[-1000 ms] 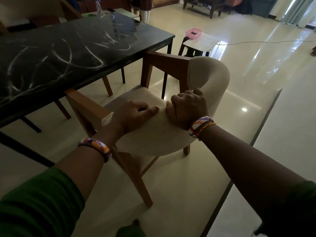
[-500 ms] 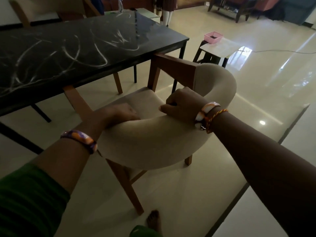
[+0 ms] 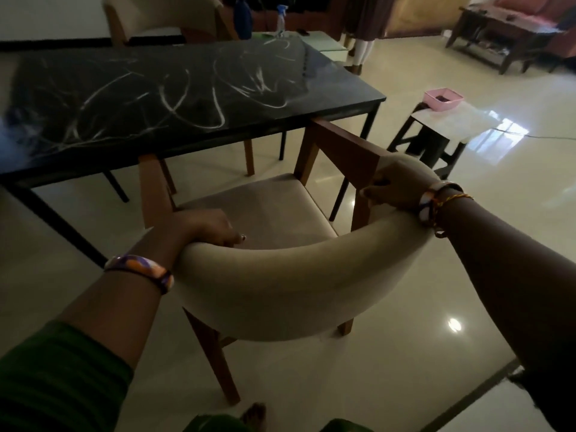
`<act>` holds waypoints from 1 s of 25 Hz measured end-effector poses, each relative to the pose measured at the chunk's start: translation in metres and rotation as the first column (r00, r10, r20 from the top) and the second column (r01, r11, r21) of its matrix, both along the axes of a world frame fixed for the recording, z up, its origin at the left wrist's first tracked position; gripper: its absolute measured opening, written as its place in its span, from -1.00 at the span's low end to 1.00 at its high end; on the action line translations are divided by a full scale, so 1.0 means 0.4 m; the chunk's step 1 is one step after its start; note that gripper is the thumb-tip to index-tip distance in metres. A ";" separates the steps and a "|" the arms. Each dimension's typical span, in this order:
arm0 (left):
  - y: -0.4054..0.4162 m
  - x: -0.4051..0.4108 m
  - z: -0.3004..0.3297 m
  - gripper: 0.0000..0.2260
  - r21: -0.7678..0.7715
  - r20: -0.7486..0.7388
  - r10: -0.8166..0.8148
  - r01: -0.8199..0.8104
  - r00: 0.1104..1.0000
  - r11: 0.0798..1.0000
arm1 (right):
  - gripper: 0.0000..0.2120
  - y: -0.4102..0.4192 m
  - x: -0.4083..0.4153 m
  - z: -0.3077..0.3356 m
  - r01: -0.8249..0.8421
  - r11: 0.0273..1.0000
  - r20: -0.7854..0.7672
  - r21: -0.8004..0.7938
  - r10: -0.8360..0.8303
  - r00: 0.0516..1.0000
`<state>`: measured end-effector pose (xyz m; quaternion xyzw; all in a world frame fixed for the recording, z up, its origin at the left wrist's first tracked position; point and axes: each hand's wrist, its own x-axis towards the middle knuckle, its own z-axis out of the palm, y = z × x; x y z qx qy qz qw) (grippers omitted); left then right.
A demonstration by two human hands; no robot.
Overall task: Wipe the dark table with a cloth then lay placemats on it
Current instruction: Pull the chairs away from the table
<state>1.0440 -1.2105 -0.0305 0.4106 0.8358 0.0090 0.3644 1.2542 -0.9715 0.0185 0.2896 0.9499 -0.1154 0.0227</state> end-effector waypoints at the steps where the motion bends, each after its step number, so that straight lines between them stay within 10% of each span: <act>1: -0.004 0.002 0.000 -0.67 0.021 -0.001 0.035 -0.035 0.999 0.999 | -0.81 0.030 -0.002 -0.001 -0.016 1.000 0.002 0.015 0.016 1.000; 9: -0.023 0.070 0.020 -0.86 0.441 -0.214 0.614 -0.486 0.759 0.755 | -0.85 0.204 -0.029 -0.036 -0.204 0.929 -0.041 -0.308 0.201 0.979; 18: 0.050 0.218 0.058 -0.83 0.482 -0.339 0.793 -0.630 0.506 0.608 | -0.80 0.289 -0.130 -0.091 -0.434 0.777 -0.008 -0.456 0.484 0.875; 25: 0.050 0.166 0.045 -0.89 0.432 -0.260 0.842 -0.723 0.472 0.539 | -0.80 0.331 -0.218 -0.146 -0.341 0.717 0.126 -0.608 0.512 0.850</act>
